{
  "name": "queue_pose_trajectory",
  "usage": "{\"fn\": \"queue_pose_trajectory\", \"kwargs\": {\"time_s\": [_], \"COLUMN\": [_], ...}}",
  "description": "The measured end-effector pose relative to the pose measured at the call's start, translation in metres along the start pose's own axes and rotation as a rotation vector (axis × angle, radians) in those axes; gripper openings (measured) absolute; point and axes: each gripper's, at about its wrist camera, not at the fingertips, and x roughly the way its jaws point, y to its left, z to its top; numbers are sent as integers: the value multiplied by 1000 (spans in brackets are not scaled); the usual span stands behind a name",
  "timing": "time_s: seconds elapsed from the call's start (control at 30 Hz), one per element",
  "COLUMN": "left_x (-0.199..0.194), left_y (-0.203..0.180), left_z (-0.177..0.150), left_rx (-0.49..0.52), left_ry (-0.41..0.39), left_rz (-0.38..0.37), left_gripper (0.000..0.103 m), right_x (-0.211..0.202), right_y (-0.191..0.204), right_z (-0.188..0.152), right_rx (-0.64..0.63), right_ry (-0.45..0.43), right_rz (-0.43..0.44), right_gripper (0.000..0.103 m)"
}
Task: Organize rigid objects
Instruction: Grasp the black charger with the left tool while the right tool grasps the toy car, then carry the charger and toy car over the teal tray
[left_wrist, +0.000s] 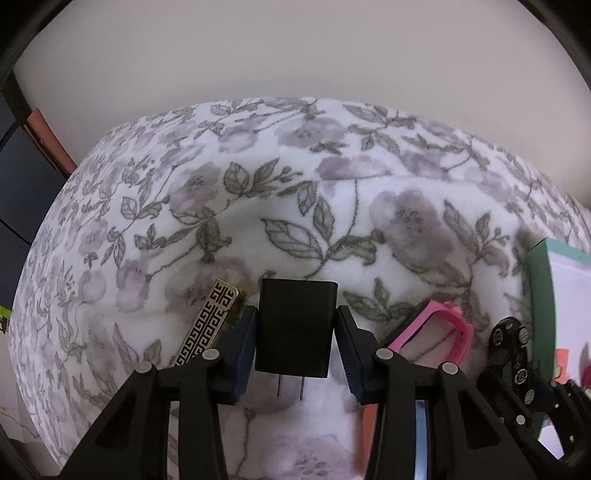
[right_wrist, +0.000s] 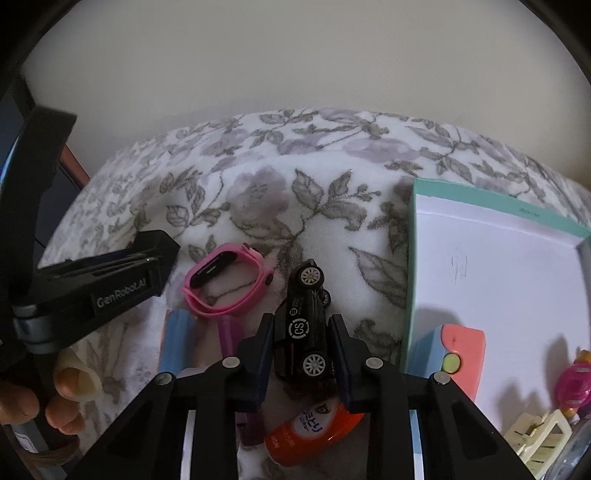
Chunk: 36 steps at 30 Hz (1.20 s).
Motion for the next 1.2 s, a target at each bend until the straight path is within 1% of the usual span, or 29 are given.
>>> {"fn": "queue_pose_trajectory", "kwargs": {"time_s": [0.13,0.27,0.43,0.5,0.7,0.87,0.93,1.03,1.1,1.2], "left_x": [-19,-50,-85,-100,-128,-140,-140,-137,-136,-133], "left_y": [0,2,-3,-9,-33,-62,-77,-105,-122,-147], "left_z": [5,11,17,17,13,5,2,-5,-9,-17], "left_rx": [-12,-40,-40,-33,-4,53,87,153,191,250], "left_ry": [-45,-111,-191,-221,-280,-306,-304,-280,-268,-267], "left_rz": [0,-45,-75,-100,-169,-198,-209,-234,-257,-257], "left_gripper": [44,44,44,44,44,44,44,44,44,44], "right_x": [-11,-31,-61,-72,-110,-136,-144,-152,-156,-160], "right_y": [-6,-11,-23,-29,-58,-88,-100,-120,-135,-157], "right_z": [3,9,17,19,22,20,18,14,11,4], "right_rx": [34,60,83,98,123,157,172,202,225,260], "right_ry": [-23,-62,-112,-131,-196,-238,-248,-256,-257,-246], "right_rz": [50,81,72,69,9,-29,-40,-69,-106,-160], "right_gripper": [31,31,31,31,31,31,31,31,31,31]}}
